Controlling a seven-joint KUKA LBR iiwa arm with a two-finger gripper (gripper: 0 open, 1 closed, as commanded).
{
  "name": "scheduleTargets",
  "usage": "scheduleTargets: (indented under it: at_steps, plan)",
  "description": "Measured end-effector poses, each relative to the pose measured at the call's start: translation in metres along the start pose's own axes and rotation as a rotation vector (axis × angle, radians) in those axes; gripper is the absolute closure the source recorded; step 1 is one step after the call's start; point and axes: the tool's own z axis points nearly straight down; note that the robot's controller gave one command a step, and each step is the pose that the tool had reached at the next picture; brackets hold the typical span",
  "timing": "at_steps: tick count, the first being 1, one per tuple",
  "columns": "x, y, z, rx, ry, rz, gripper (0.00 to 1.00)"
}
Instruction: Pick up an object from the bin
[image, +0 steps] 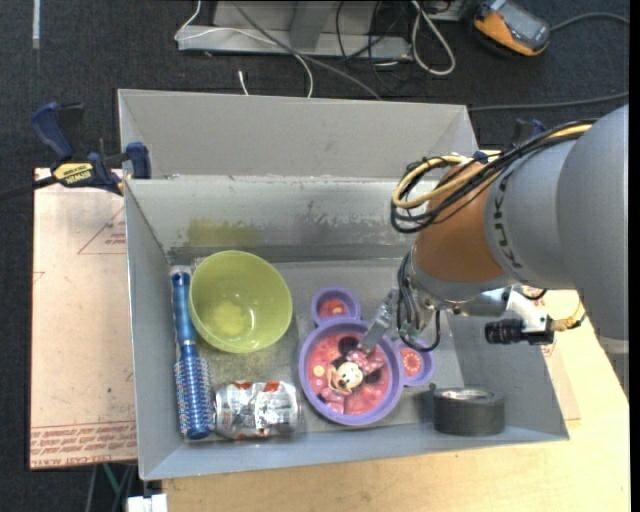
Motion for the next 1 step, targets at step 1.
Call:
scheduleTargets:
  at_steps: [1]
  plan:
    - [-0.0001,0.0004,-0.0069,-0.001,-0.001,-0.002,1.0]
